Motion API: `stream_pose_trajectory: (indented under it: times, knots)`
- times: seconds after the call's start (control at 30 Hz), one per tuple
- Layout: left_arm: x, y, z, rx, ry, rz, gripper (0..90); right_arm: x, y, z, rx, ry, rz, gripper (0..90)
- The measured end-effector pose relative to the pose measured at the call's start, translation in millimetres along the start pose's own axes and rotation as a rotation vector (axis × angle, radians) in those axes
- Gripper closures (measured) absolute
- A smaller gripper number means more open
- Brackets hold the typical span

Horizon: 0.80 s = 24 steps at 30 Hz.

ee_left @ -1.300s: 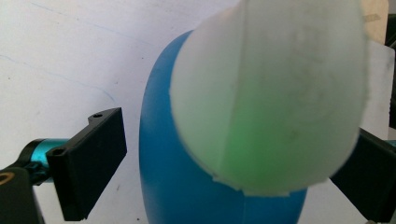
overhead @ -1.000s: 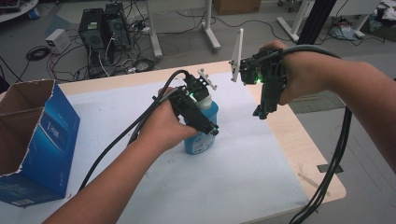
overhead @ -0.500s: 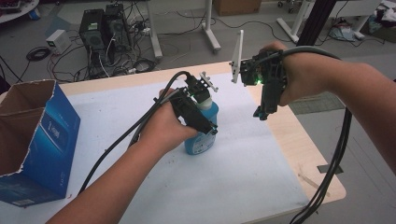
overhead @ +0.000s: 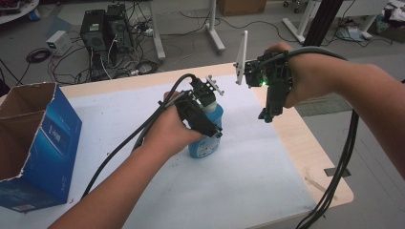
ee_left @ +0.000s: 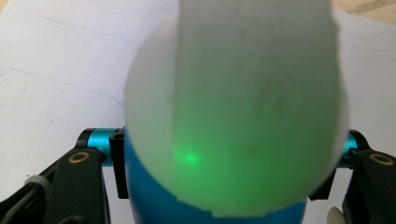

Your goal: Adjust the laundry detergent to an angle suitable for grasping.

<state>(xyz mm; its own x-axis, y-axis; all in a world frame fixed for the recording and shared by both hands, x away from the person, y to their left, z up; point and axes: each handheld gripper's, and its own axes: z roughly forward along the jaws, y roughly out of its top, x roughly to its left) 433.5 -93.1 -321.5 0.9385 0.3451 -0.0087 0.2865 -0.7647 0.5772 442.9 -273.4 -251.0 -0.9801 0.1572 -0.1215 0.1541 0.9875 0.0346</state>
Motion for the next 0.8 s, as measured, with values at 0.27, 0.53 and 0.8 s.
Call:
stream_pose_trajectory:
  times: [0.27,0.53,0.8]
  knots:
    - [1.6,-0.2,0.3,-0.003,-0.003,-0.001,35.7,-0.3,-0.7,0.3,0.000,-0.002,0.001,3.4]
    - [1.4,-0.3,1.3,-0.003,0.017,0.010,39.7,-0.4,-1.3,0.7,-0.004,-0.004,0.005,3.4]
    - [1.1,-0.3,2.1,-0.004,0.018,0.000,42.0,0.0,-0.2,1.5,0.003,-0.003,-0.001,3.4]
